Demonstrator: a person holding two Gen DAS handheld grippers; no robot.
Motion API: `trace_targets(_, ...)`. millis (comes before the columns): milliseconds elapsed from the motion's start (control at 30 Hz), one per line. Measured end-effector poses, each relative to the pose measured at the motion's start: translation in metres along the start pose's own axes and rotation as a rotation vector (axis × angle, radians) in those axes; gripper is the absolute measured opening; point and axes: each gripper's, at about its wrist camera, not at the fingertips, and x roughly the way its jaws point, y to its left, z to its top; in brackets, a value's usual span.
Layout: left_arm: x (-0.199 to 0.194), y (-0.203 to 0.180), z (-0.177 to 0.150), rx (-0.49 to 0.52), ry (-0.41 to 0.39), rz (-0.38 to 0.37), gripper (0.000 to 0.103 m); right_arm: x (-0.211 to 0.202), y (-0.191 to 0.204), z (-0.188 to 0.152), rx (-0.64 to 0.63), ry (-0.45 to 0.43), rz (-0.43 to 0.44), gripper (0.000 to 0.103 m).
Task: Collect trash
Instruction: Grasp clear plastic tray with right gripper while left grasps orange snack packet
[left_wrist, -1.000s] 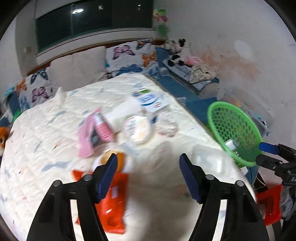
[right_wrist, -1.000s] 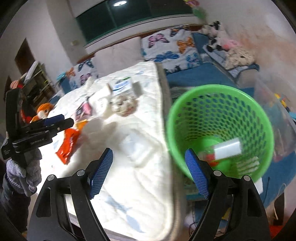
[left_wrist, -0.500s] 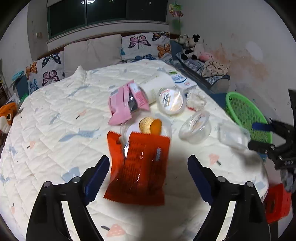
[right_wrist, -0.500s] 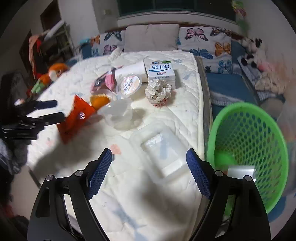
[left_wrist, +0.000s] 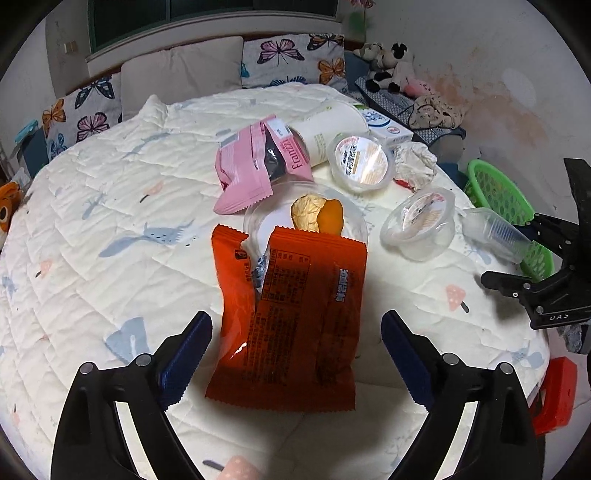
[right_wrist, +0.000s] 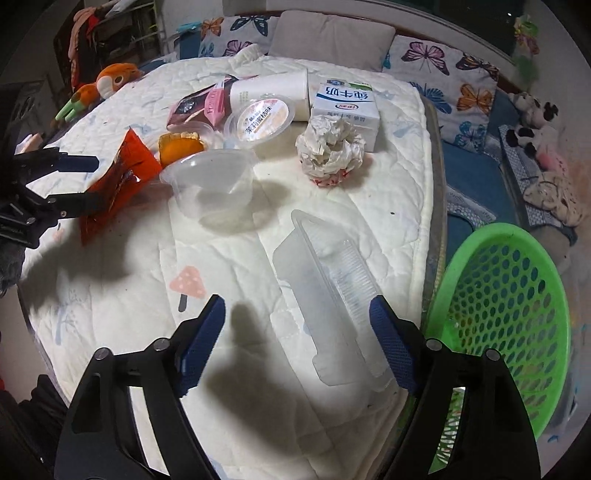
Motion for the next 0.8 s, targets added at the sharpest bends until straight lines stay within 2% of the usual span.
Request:
trace_targets(133,0.01,0.001,0.002,-0.013,0.023,-0.004,0.09,-0.003,-0.005,0.001,0.037,-0.015,0.027,0.077)
trace_targets(233,0.015,0.002,0.002,-0.028,0.037,-0.007,0.089,-0.006,-0.007,0.002,0.062,-0.023,0.036,0.071)
trace_targets(300,0.018,0.001,0.002,-0.017,0.044,0.006,0.082,-0.007,-0.007,0.002,0.07,-0.024,0.043,0.069)
trace_targets(333,0.019,0.0,0.001,-0.014,0.048,0.008,0.076,-0.007,-0.008,0.002,0.078,-0.025,0.049,0.069)
trace_targets(400,0.019,0.001,0.0,-0.019,0.046,0.001,0.072,-0.009,-0.01,0.003,0.096,-0.031,0.059,0.069)
trace_targets(567,0.013,-0.001,-0.001,-0.008,0.021,-0.009,0.056,-0.016,-0.013,0.006,0.109,-0.052,0.06,0.069)
trace_targets(633,0.009,-0.003,-0.001,0.002,0.01,-0.008,0.052,-0.021,-0.012,0.008,0.097,-0.062,0.073,0.071)
trace_targets(700,0.007,-0.003,-0.001,0.005,0.005,-0.012,0.046,-0.024,-0.01,0.01,0.077,-0.067,0.065,0.077)
trace_targets(733,0.007,-0.003,-0.001,0.004,0.008,-0.027,0.036,-0.024,-0.01,0.011,0.065,-0.062,0.067,0.078)
trace_targets(800,0.008,-0.002,-0.001,-0.01,0.012,-0.04,0.034,-0.02,-0.01,0.012,0.052,-0.046,0.066,0.079)
